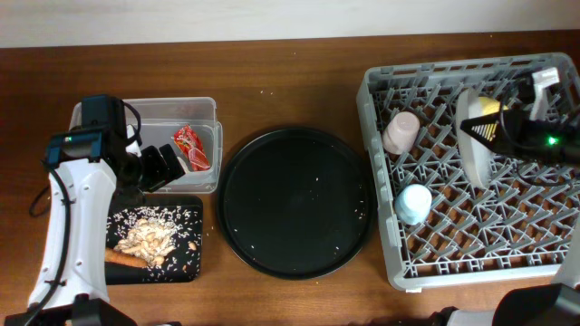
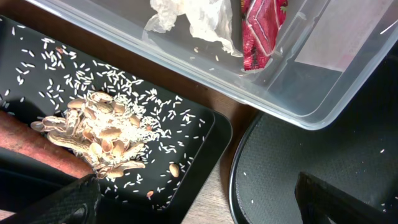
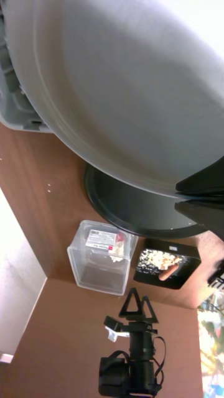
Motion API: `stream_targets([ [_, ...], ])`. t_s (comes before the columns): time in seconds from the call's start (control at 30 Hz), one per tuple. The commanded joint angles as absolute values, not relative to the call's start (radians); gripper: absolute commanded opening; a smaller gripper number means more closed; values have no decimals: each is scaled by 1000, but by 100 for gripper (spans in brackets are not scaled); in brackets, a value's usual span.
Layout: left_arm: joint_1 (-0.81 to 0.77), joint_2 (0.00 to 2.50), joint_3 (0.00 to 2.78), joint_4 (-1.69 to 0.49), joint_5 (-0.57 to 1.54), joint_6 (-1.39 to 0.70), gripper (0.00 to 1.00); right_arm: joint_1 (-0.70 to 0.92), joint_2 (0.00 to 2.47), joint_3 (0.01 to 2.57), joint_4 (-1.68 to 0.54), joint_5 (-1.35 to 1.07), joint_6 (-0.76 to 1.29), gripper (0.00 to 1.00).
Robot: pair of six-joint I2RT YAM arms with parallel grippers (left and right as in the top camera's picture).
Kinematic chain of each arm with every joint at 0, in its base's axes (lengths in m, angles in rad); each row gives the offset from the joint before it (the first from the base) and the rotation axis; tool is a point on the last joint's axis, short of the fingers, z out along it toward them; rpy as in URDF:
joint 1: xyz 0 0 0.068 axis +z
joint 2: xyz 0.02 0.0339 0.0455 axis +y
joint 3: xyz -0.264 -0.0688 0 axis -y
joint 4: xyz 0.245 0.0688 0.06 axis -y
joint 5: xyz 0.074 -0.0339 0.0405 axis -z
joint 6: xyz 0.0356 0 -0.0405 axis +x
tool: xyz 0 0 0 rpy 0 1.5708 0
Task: Sort waste into correct bins and load items into the dishwasher rack
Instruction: 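Carry the white plate right and stand it upright in the rack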
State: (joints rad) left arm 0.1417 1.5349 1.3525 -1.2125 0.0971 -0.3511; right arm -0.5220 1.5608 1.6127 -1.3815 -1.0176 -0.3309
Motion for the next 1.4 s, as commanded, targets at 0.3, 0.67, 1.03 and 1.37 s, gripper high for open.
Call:
stream_targets([
  [0.3, 143, 1514, 1358, -1213, 100, -342, 99, -524, 1729, 1607, -1377, -1043, -452, 4],
  [0.67, 143, 1514, 1358, -1213, 100, -342, 99, -524, 1772, 1607, -1402, -1097, -467, 4],
  [1.03, 143, 1514, 1358, -1213, 101, -342, 99, -525, 1773, 1607, -1274, -773, -383, 4],
  [1.37, 143, 1514, 1358, -1213, 101, -343, 99, -525, 1771, 1712, -1272, -728, -236, 98],
])
